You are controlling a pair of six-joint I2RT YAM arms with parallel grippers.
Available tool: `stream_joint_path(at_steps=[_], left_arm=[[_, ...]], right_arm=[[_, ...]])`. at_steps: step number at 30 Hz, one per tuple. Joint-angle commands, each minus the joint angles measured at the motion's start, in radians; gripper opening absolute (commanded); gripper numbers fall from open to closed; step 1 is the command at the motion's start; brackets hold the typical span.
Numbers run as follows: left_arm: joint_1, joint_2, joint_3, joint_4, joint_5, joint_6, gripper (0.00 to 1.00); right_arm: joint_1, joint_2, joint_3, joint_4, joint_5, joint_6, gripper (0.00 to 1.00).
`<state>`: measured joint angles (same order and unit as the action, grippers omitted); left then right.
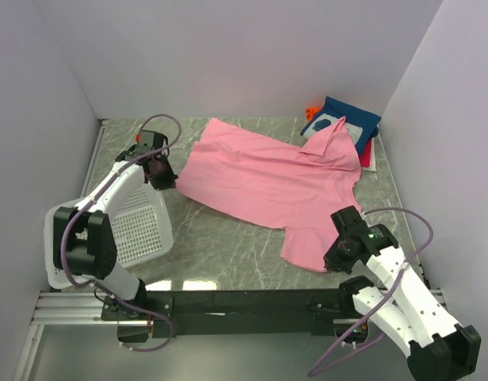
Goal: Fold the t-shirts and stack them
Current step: Fold the tshirt
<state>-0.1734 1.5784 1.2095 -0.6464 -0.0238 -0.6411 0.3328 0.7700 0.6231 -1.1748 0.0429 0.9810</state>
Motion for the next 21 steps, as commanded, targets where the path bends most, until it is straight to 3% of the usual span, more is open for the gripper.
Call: stream_joint_path(at_steps=[1, 14, 21], left_arm=[[0.008, -0.081, -0.028, -0.025, -0.019, 0.027, 0.00], [0.025, -0.204, -0.106, -0.072, -0.005, 0.032, 0.00], [0.029, -0.129, -0.051, -0.036, 0.016, 0.040, 0.00]], right_arm=[[0.029, -0.034, 0.056, -0.086, 0.009, 0.057, 0.00], [0.098, -0.124, 0.119, -0.169, 0.006, 0.166, 0.00], [0.097, -0.107, 0.153, -0.106, 0.057, 0.194, 0.00]])
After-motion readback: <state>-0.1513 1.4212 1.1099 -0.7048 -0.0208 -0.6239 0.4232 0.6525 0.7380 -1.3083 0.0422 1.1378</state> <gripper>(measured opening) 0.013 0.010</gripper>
